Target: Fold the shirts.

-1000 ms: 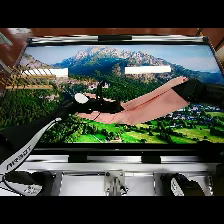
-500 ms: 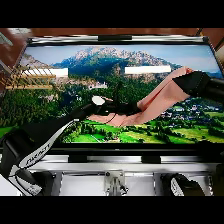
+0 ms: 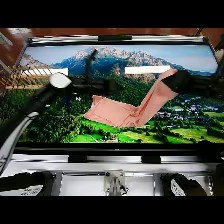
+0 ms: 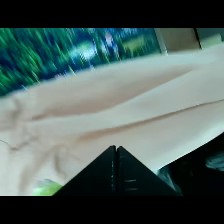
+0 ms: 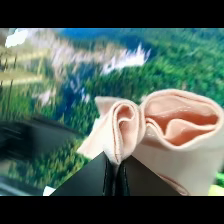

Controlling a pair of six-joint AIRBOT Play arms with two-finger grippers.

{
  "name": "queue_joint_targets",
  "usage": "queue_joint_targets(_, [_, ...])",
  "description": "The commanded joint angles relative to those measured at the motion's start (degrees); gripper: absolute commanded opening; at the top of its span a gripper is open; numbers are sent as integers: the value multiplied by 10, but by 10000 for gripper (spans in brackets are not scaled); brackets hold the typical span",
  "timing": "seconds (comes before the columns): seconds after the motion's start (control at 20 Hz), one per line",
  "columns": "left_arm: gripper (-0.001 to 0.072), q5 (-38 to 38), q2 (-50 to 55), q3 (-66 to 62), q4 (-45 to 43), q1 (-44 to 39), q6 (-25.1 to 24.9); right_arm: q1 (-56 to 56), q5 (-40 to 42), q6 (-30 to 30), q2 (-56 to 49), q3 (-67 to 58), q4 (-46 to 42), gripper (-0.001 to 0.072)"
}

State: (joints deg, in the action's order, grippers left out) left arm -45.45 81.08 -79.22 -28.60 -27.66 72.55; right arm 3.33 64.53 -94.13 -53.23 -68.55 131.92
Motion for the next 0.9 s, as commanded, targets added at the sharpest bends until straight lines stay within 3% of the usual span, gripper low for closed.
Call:
queue_joint_targets(0.0, [30, -6, -110, 2, -100, 98, 44, -83, -64, -4, -61, 0, -3, 66])
queue_joint_targets(0.2, [31, -18, -193, 2, -111, 244, 63, -206, -199, -4, -136, -1, 10, 66])
queue_joint_targets(0.4, [31, -89, -227, 2, -111, 336, 62, -297, -305, -3, -223, -1, 30, 66])
queue_joint_targets(0.7, [32, -123, -229, 2, -122, 351, 62, -348, -374, -3, -315, -1, 73, 66])
queue_joint_targets(0.85, [32, -123, -228, 2, -122, 351, 62, -349, -383, 26, -332, -1, 77, 67])
